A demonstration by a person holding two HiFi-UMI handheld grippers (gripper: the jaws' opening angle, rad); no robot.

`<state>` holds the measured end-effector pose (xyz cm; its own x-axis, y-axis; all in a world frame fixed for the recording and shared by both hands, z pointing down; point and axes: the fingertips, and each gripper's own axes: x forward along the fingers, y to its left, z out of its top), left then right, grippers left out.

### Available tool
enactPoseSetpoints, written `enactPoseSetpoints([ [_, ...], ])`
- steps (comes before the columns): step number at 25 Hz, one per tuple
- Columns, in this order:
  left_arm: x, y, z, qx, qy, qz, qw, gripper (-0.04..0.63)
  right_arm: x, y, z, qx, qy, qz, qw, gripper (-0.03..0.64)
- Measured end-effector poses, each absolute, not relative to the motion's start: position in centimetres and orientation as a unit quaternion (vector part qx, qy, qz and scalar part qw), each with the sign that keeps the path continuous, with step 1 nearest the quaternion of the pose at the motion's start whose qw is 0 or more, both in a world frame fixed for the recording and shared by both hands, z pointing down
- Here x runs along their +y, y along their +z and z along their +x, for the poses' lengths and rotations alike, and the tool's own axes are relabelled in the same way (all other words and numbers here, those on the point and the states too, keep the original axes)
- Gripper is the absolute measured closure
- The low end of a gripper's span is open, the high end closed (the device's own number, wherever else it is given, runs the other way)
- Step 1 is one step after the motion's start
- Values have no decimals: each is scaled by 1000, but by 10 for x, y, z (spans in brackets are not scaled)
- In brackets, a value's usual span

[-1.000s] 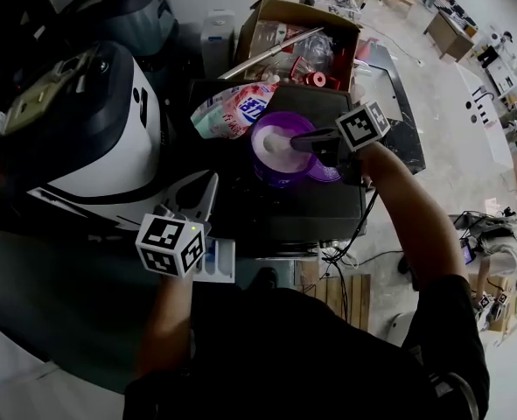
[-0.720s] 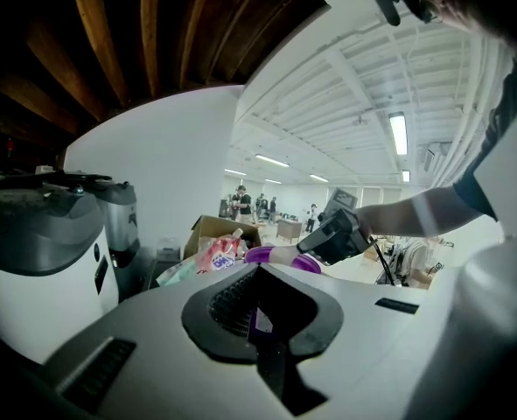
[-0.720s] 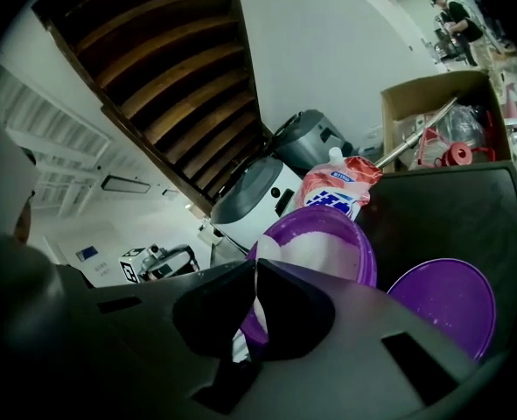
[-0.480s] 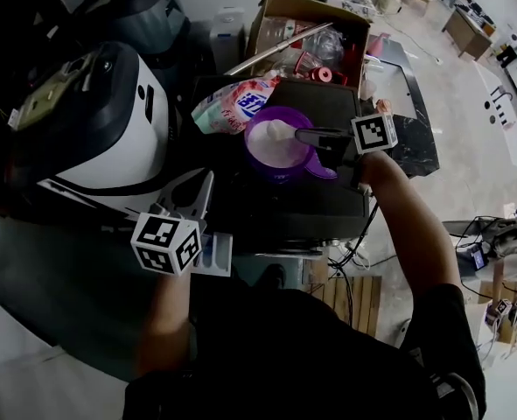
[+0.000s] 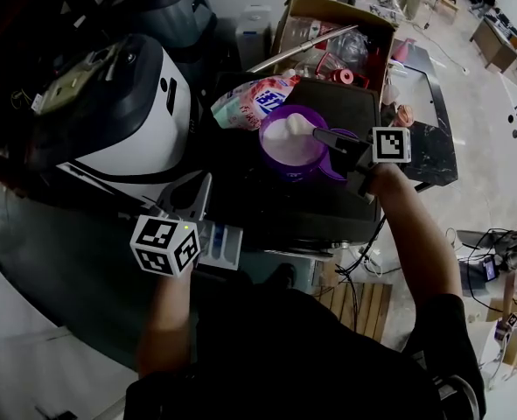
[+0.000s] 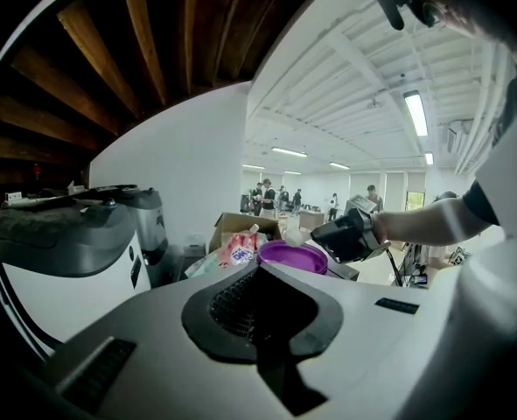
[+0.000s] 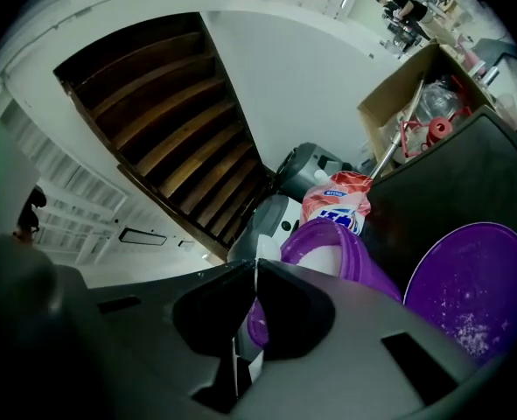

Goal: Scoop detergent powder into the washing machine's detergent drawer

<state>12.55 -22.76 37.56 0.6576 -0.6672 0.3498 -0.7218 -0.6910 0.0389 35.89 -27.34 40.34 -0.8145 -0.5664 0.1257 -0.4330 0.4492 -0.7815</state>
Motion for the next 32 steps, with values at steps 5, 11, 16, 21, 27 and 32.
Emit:
enactPoseSetpoints([
  [5,-225,377,120,-384,156,906,91,586,-271,409,368,826,-454,-325,82,595],
  [11,-224,382,98,-386,151,905,95,586,-263,389,350,837,-441,-310,93,595],
  [16,-219,385,66,-390,139,905,93,586,-243,369,309,853,-424,-292,88,595],
  [21,-209,389,26,-393,127,906,97,586,-223,362,255,858,-424,-279,81,595],
  [27,-188,393,-28,-395,116,906,103,586,-200,367,188,858,-432,-266,81,595],
  [32,-168,399,-72,-396,114,905,107,586,-177,379,138,854,-441,-261,87,595],
])
